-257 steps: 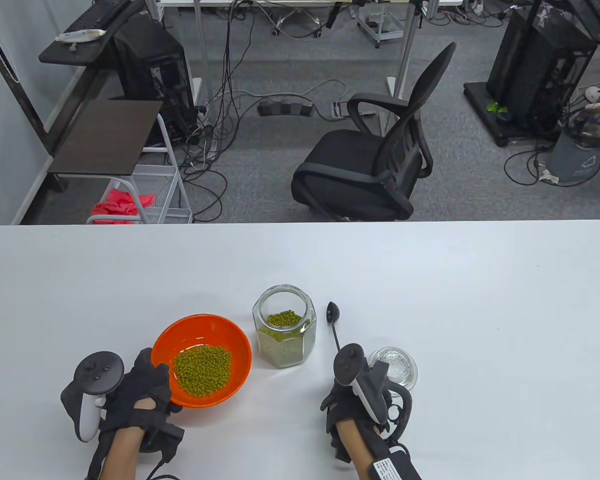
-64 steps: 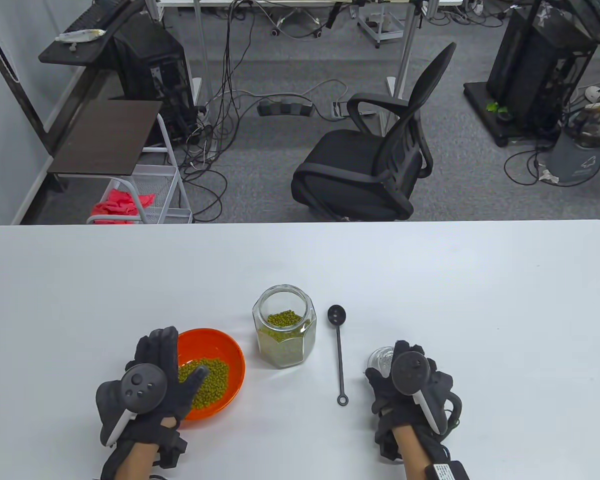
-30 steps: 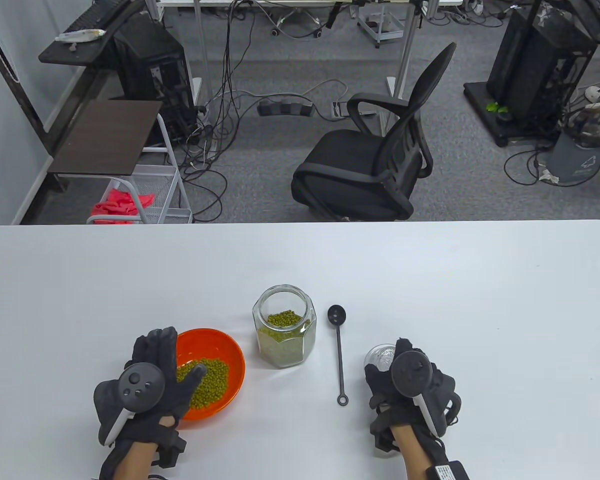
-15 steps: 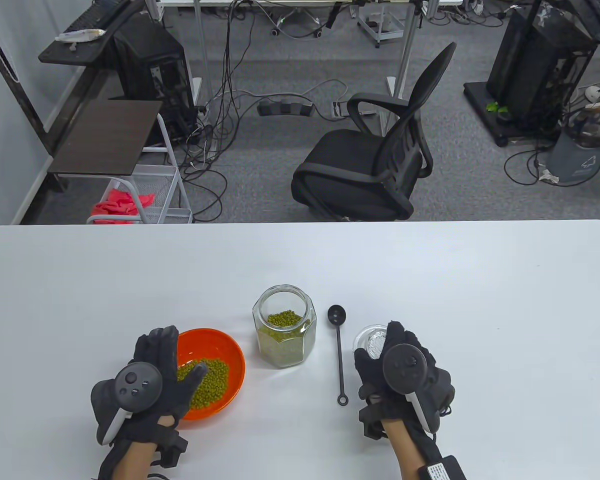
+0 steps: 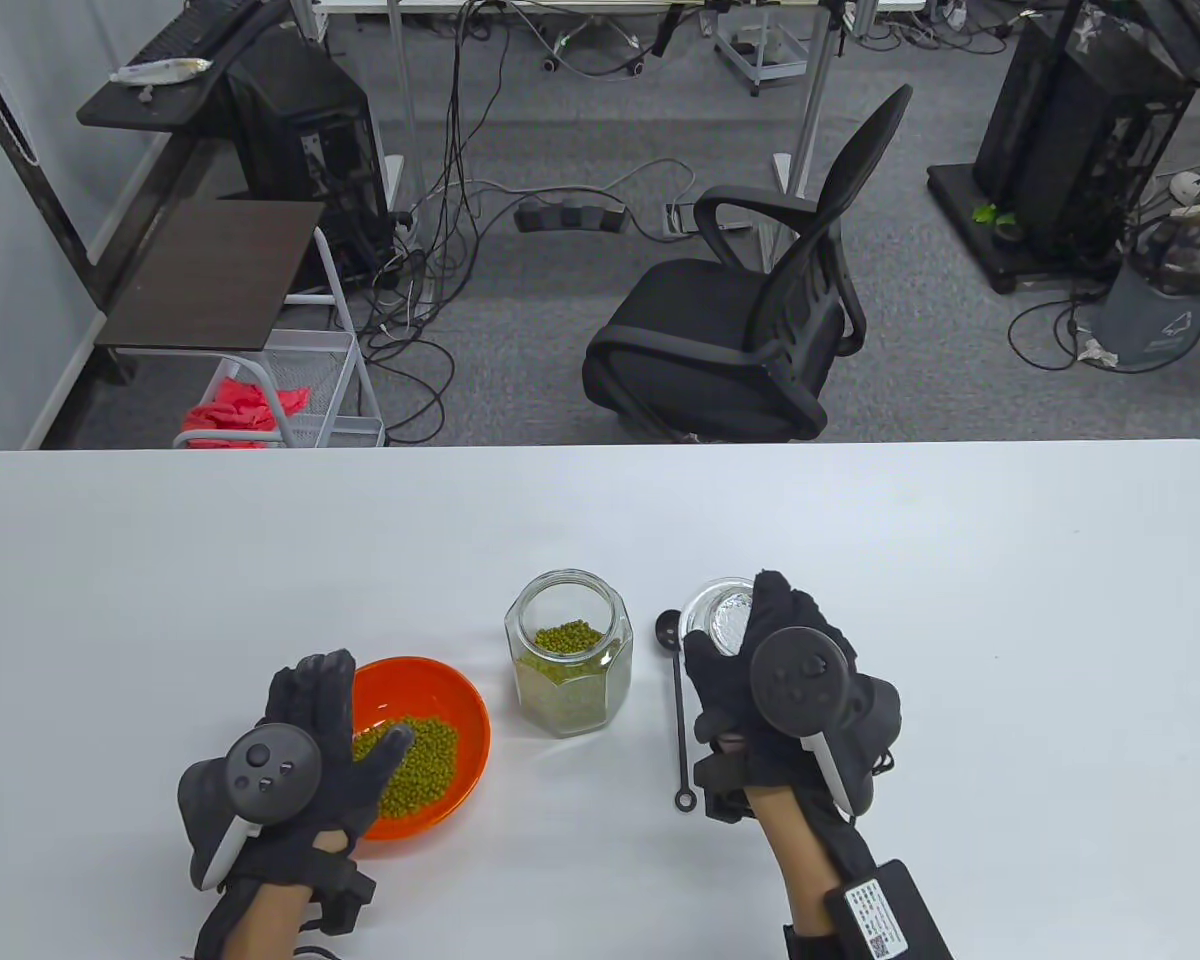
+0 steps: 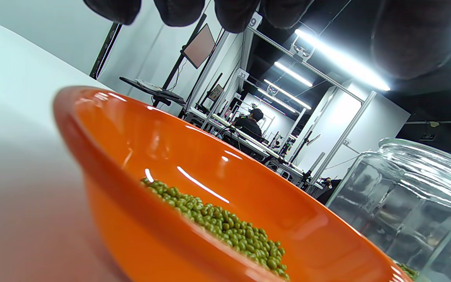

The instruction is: Portion mung beans with measuring scoop (Bowl in hand)

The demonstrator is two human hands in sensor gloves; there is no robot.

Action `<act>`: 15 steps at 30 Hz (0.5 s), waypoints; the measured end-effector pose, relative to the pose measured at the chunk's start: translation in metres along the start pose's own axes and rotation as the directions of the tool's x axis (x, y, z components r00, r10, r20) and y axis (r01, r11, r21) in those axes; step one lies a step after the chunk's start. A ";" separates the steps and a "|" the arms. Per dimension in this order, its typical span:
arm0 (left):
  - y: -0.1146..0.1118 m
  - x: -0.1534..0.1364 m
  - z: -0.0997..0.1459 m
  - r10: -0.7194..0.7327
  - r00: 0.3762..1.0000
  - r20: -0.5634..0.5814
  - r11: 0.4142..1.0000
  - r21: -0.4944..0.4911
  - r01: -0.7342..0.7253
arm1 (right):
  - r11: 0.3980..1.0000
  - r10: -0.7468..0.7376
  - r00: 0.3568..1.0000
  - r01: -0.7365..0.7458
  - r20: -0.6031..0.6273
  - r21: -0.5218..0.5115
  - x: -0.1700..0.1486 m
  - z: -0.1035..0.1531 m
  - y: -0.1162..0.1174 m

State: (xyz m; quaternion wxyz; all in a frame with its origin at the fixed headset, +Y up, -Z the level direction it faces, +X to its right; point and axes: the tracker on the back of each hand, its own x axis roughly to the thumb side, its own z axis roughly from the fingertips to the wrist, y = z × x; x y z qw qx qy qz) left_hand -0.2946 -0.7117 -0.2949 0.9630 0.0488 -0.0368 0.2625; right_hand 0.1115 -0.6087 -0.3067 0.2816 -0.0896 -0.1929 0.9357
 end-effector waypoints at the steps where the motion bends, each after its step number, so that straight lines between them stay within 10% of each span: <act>1: 0.000 0.000 0.000 0.000 1.000 0.000 1.000 -0.001 0.000 | 1.000 -0.002 1.000 0.002 0.003 0.001 0.003 -0.001 0.000; 15: -0.001 0.000 0.000 0.006 1.000 -0.005 1.000 -0.015 -0.006 | 0.998 -0.067 0.997 0.066 0.048 0.008 0.044 -0.014 0.015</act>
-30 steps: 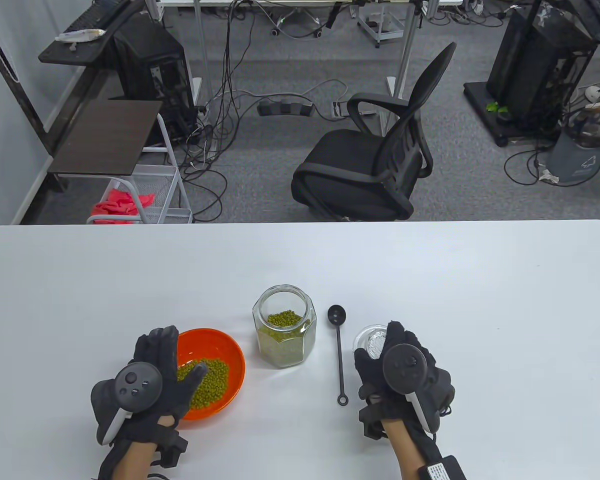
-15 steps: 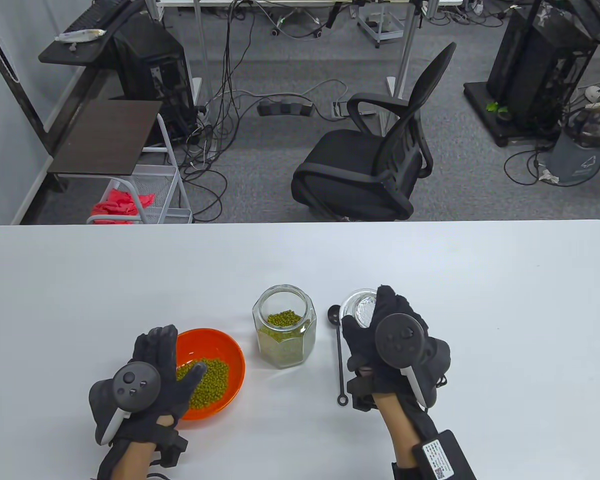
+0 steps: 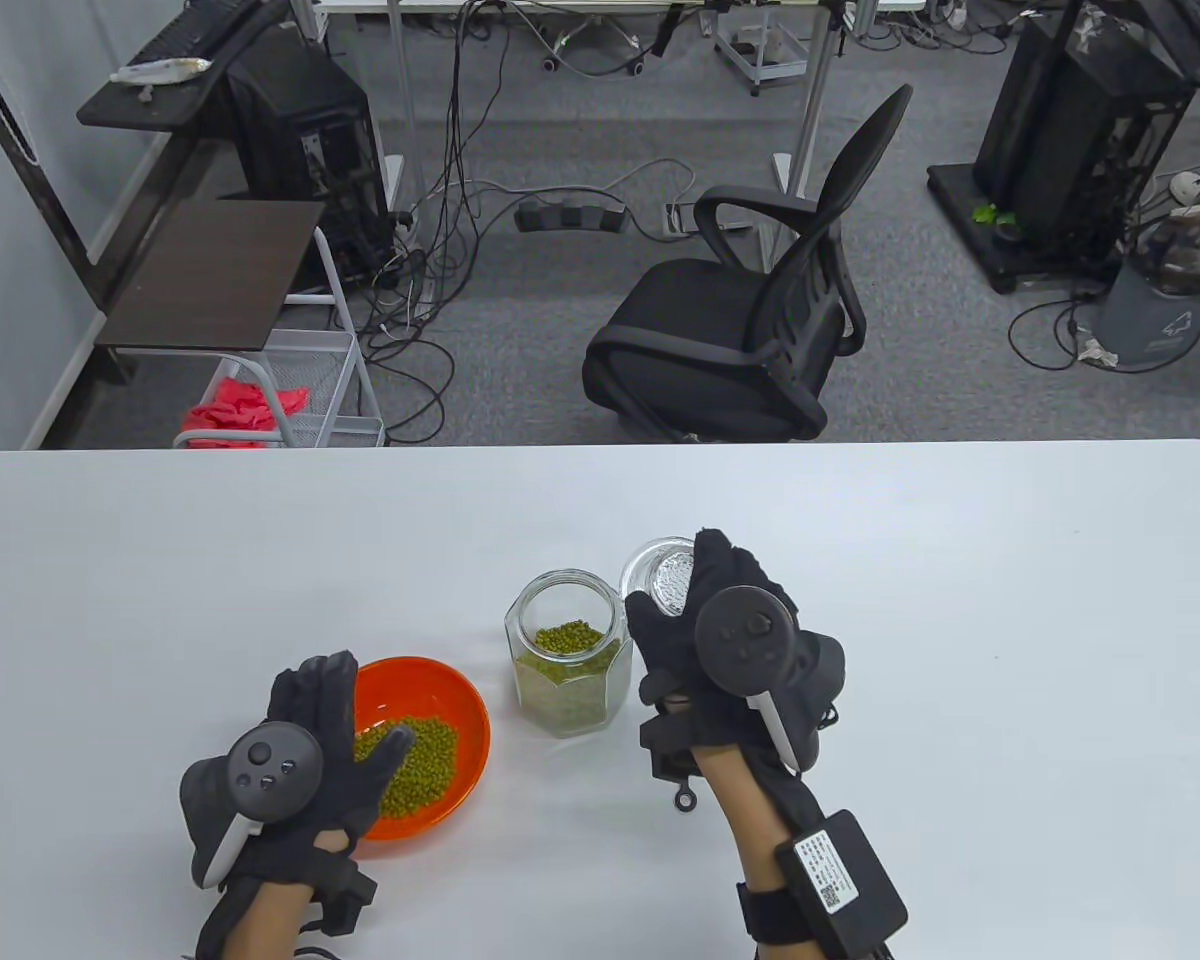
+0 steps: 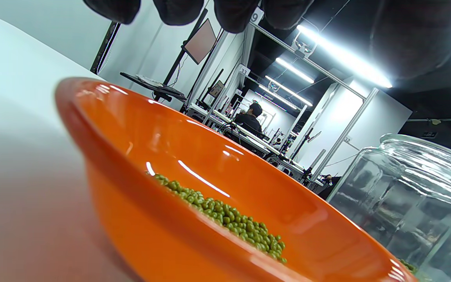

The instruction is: Portion mung beans with measuring scoop (Bowl in hand)

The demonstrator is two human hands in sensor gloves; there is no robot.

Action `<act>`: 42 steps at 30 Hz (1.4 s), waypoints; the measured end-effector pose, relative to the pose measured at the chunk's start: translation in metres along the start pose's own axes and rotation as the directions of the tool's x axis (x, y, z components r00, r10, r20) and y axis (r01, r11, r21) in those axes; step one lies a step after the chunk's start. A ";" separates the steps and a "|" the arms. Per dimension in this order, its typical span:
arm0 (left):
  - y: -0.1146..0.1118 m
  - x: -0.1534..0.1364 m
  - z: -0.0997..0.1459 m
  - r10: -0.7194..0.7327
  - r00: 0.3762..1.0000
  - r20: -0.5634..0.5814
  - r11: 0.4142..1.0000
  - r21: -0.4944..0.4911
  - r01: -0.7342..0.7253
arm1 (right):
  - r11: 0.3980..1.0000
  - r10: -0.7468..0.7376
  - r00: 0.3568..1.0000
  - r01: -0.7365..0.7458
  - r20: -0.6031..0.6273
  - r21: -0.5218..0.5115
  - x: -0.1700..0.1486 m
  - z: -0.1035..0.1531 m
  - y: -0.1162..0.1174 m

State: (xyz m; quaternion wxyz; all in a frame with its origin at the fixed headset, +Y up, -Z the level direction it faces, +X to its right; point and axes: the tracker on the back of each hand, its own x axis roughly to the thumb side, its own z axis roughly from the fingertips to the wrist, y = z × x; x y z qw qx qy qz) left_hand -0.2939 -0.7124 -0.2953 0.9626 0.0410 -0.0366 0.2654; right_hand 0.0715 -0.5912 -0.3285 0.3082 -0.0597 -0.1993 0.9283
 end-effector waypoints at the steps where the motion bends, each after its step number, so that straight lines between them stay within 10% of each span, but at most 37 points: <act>1: 0.000 0.000 0.000 -0.001 1.000 -0.001 1.000 0.000 0.001 | 1.000 -0.002 1.000 0.002 0.004 0.002 0.003 -0.001 0.003; 42: 0.001 -0.003 -0.002 0.024 1.000 -0.018 1.000 -0.011 -0.024 | 0.986 0.070 0.988 -0.089 0.136 0.138 0.031 -0.002 0.098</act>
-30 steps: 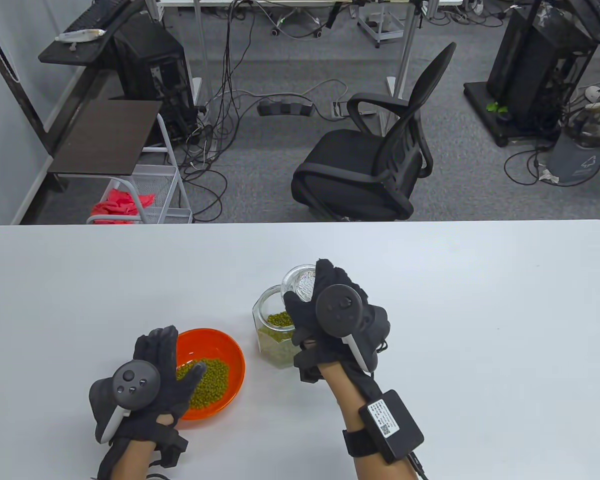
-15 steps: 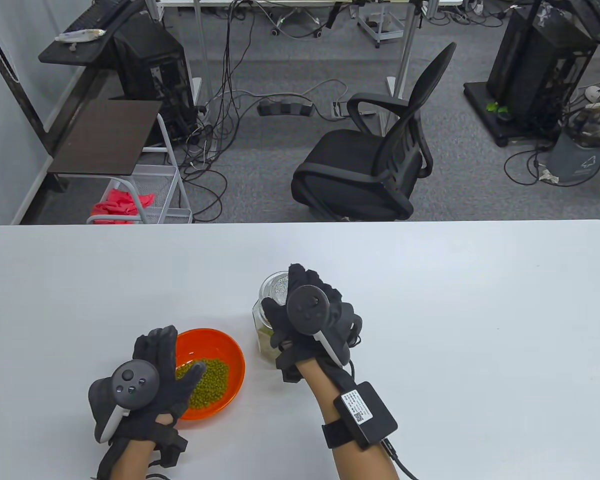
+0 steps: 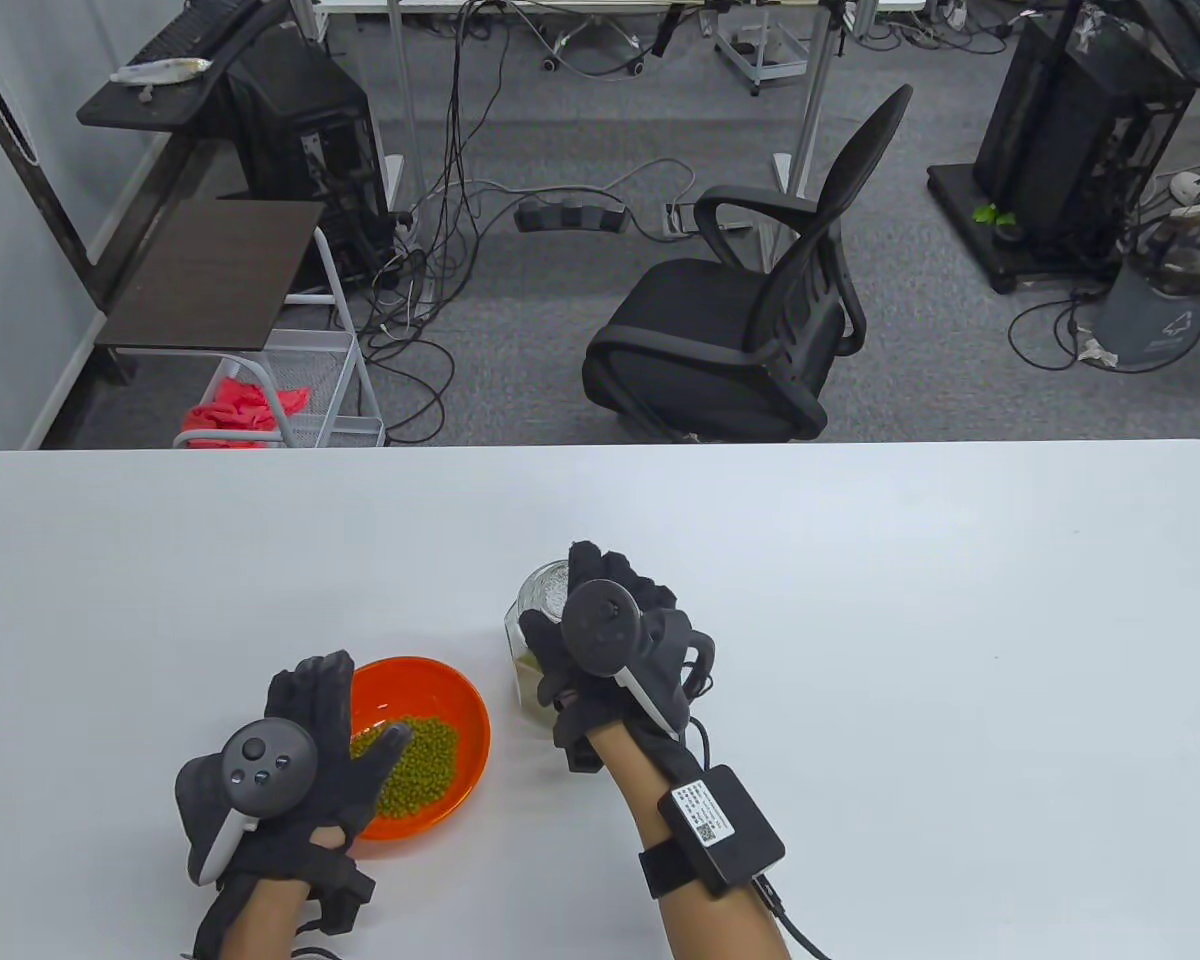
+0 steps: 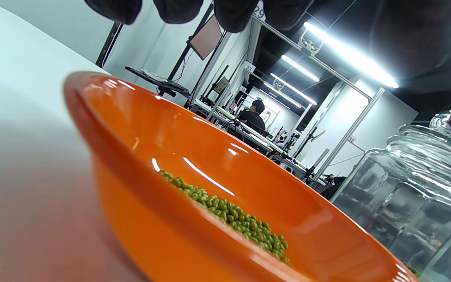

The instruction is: Portion mung beans with measuring scoop (Bowl in hand)

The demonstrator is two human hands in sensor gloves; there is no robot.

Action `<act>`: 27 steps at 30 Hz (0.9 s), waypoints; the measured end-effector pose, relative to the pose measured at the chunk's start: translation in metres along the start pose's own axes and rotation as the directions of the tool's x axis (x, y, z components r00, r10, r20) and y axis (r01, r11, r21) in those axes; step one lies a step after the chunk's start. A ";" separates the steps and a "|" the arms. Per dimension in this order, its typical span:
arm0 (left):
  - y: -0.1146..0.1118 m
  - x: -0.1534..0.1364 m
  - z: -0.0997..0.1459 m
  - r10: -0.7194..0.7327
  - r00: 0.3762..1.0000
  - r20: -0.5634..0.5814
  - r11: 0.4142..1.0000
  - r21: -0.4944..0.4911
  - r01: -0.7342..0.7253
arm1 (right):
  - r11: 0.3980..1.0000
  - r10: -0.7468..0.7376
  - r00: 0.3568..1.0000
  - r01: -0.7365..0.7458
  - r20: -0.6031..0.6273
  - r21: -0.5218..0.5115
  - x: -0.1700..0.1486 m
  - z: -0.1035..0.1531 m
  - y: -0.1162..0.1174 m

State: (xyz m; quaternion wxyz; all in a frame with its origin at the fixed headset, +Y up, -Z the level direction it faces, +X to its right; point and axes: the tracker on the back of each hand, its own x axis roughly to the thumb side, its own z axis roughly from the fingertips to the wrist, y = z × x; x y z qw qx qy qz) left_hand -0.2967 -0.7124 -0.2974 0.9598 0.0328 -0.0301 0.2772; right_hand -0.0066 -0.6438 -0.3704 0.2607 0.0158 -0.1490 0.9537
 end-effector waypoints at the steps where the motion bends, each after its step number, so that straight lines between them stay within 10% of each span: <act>1: 0.000 0.000 0.000 0.000 1.000 0.000 1.000 0.000 0.000 | 1.000 -0.002 1.000 0.002 -0.003 0.003 0.000 0.000 0.000; 27: -0.003 -0.001 0.000 -0.030 1.000 -0.001 1.000 -0.009 0.030 | 0.994 -0.015 1.000 0.013 0.021 0.109 -0.013 0.011 -0.027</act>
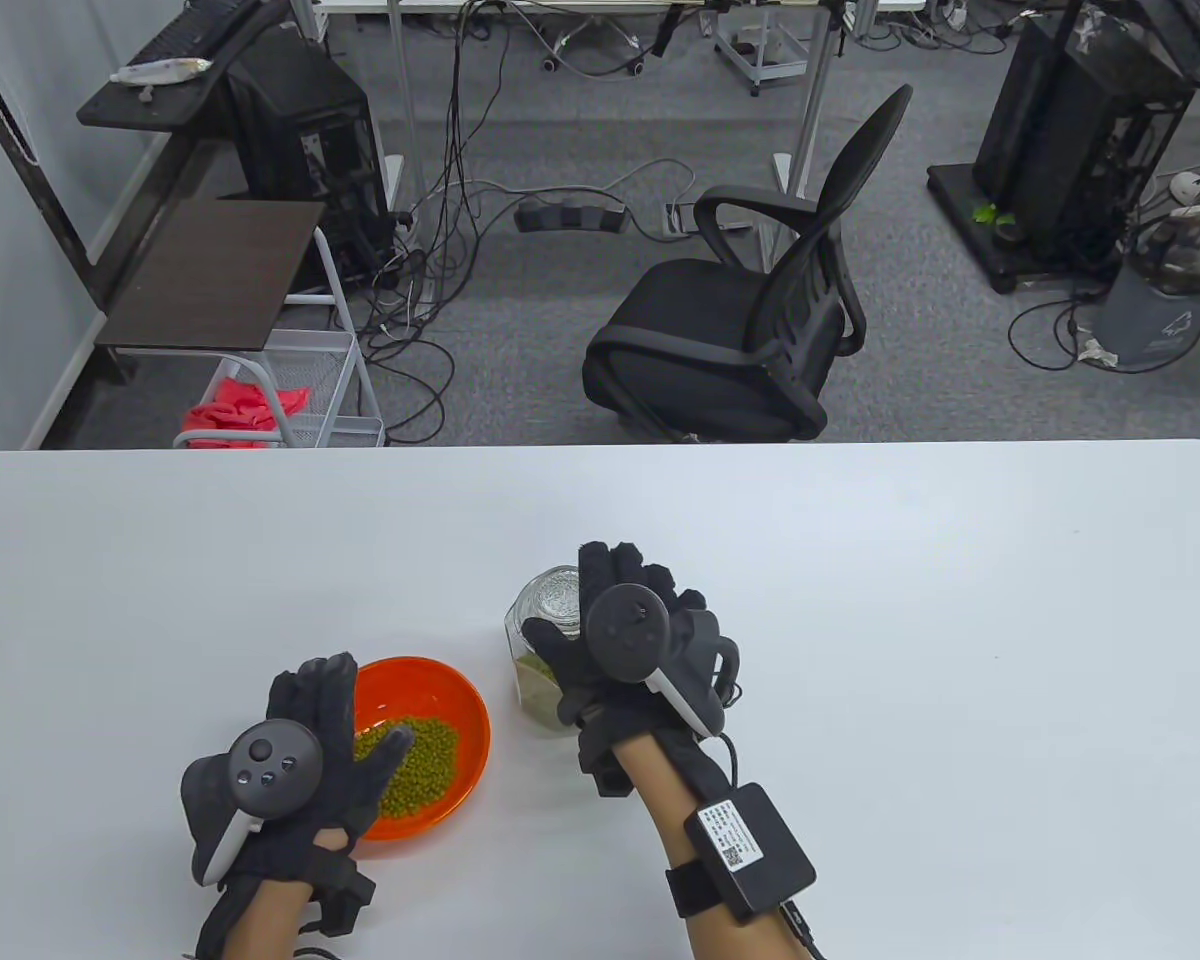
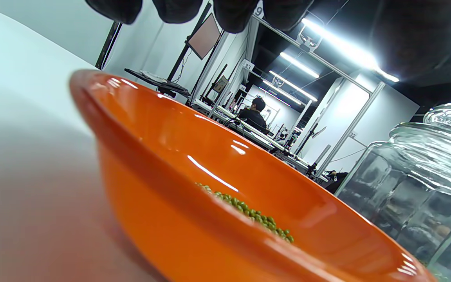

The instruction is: Portion mung beans with measuring scoop (Bowl in hand)

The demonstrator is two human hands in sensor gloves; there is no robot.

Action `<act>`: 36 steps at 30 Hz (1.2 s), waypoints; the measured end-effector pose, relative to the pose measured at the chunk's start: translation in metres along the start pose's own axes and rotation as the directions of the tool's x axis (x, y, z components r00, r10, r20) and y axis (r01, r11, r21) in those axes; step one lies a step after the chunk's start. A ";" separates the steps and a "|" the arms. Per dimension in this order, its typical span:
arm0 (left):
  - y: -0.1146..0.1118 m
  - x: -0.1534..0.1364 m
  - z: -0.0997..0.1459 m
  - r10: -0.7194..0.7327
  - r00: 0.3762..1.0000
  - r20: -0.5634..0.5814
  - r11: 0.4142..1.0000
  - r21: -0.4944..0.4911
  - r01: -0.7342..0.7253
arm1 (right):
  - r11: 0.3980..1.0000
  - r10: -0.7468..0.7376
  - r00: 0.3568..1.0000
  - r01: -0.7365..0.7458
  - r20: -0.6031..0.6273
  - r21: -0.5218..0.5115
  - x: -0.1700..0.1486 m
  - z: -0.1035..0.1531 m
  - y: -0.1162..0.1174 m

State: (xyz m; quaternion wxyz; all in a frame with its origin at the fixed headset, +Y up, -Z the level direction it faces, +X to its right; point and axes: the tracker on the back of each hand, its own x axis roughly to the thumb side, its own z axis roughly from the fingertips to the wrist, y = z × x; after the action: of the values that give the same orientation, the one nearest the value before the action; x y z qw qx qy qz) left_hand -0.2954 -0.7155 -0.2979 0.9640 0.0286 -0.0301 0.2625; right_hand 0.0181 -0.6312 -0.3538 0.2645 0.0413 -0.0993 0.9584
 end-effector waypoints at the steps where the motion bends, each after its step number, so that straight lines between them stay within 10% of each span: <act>1: 0.000 0.000 0.000 -0.002 1.000 -0.002 1.000 -0.003 0.002 | 1.000 0.010 1.000 -0.010 -0.004 -0.008 -0.002 0.002 -0.005; 36: -0.003 0.000 -0.001 -0.010 1.000 -0.007 1.000 -0.012 0.010 | 0.989 0.098 0.988 -0.110 -0.117 -0.102 -0.085 0.063 -0.026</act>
State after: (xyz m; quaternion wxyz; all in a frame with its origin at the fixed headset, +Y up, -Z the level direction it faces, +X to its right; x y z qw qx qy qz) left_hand -0.2940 -0.7180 -0.2986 0.9656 0.0221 -0.0279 0.2576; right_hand 0.1061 -0.6654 -0.2990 0.2212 -0.0318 -0.1382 0.9648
